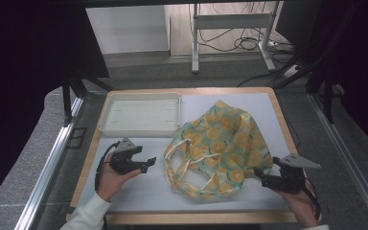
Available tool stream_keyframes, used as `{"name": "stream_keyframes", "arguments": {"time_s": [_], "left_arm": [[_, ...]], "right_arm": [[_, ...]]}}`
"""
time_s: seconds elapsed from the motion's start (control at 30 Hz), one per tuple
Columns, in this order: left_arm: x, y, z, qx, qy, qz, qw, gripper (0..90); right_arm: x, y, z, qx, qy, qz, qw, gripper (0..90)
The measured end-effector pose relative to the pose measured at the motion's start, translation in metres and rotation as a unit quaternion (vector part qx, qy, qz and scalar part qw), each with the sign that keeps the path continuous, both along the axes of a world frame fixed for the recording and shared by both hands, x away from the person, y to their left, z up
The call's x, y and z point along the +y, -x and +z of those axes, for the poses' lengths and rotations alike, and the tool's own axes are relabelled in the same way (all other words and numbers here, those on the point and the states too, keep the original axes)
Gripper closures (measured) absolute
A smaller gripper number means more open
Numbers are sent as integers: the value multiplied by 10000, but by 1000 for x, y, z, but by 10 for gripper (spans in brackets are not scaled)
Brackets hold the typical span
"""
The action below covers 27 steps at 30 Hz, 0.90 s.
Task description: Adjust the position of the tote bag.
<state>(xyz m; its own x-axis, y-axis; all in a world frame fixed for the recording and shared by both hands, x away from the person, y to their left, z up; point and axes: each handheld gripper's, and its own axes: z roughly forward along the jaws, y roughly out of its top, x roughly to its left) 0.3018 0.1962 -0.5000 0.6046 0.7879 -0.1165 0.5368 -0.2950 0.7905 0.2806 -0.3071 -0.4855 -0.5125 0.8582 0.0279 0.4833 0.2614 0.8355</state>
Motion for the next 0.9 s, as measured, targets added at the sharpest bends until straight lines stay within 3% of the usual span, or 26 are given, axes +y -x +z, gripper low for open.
{"name": "stream_keyframes", "arguments": {"time_s": [0.3,0.63,0.9], "left_arm": [[1,4,-1,33,-128,6,9999,253],[-4,11,-5,-8,-286,-91,9996,254],[-9,11,-7,21,-327,-109,9994,253]], "right_arm": [[-1,-5,-4,17,61,30,10000,152],[1,-1,0,-138,159,-2,9998,152],[6,-6,-3,-25,55,129,9999,154]]}}
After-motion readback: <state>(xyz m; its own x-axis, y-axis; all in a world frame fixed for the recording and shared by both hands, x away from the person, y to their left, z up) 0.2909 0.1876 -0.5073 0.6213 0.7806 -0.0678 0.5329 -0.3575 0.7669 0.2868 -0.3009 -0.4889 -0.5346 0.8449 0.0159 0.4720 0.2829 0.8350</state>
